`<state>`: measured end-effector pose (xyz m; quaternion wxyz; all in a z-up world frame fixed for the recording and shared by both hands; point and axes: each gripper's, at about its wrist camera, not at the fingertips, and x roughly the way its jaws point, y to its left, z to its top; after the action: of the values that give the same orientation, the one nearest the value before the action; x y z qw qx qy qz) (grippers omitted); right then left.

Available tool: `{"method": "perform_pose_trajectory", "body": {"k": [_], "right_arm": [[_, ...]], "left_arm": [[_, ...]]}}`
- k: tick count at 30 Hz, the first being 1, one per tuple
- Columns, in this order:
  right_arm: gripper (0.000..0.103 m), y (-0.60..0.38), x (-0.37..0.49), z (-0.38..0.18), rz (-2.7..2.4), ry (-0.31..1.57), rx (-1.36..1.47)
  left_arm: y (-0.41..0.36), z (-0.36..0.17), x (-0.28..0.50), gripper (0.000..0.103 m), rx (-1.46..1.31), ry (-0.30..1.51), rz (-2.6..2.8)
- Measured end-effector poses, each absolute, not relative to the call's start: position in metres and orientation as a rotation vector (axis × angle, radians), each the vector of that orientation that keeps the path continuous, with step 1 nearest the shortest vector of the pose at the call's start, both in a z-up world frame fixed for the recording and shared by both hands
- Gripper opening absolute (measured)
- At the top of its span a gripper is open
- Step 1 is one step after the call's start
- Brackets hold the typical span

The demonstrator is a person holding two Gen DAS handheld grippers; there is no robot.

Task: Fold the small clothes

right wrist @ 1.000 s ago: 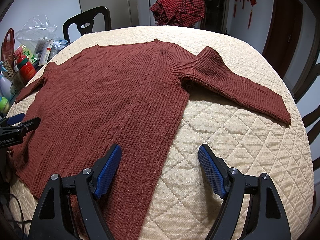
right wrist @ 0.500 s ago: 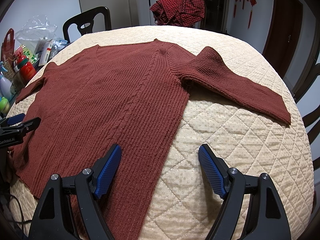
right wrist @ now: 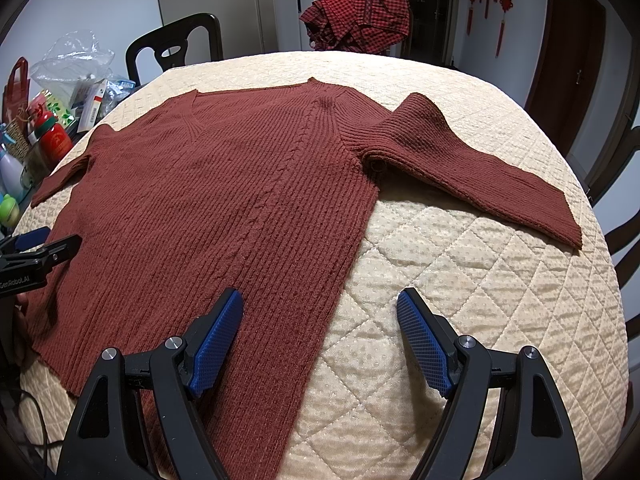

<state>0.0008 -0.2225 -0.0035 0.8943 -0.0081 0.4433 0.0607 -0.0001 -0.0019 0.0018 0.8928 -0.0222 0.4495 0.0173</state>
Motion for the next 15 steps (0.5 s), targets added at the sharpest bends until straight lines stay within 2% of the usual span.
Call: {"method": "perform_pose_trajectory", "body": {"k": [15], "right_arm": [[0.08,-0.2214,0.0017,-0.0032,0.125,0.92,-0.018]], "left_arm": [[0.0022,0.0038,-0.0001,0.103,-0.053,0.938,0.044]]}}
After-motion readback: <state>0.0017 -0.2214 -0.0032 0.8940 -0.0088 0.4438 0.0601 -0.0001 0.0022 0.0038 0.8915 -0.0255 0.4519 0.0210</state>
